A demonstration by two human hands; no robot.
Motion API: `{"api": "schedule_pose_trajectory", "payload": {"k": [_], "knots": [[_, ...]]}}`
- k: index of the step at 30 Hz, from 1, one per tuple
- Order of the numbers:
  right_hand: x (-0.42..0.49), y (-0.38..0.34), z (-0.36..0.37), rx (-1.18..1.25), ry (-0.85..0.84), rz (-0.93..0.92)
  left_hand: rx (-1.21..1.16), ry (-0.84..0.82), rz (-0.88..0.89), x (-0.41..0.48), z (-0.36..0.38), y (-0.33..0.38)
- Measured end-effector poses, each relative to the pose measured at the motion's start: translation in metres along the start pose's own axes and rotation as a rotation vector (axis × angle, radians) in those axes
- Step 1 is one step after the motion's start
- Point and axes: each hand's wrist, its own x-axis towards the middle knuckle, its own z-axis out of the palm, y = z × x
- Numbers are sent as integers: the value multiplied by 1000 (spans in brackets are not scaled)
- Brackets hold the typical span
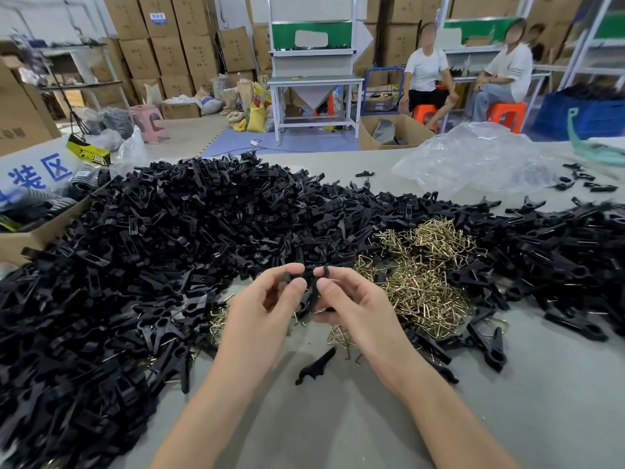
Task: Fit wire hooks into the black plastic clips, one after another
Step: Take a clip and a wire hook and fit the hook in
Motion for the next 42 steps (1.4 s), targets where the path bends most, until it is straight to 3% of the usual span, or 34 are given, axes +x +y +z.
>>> {"api": "schedule_pose_trajectory", "payload": {"k": [8, 15, 21, 42], "knots": [[-2, -2, 2, -76, -21, -23, 33, 43, 4, 1, -2, -2], [-3, -5, 3, -98, -40, -20, -30, -87, -60, 1, 0, -2], [-3, -5, 4, -100, -29, -16, -175, 18, -98, 1, -1, 1], [-2, -4, 2, -55, -56, 27, -73, 45, -90, 0, 4, -4]]}}
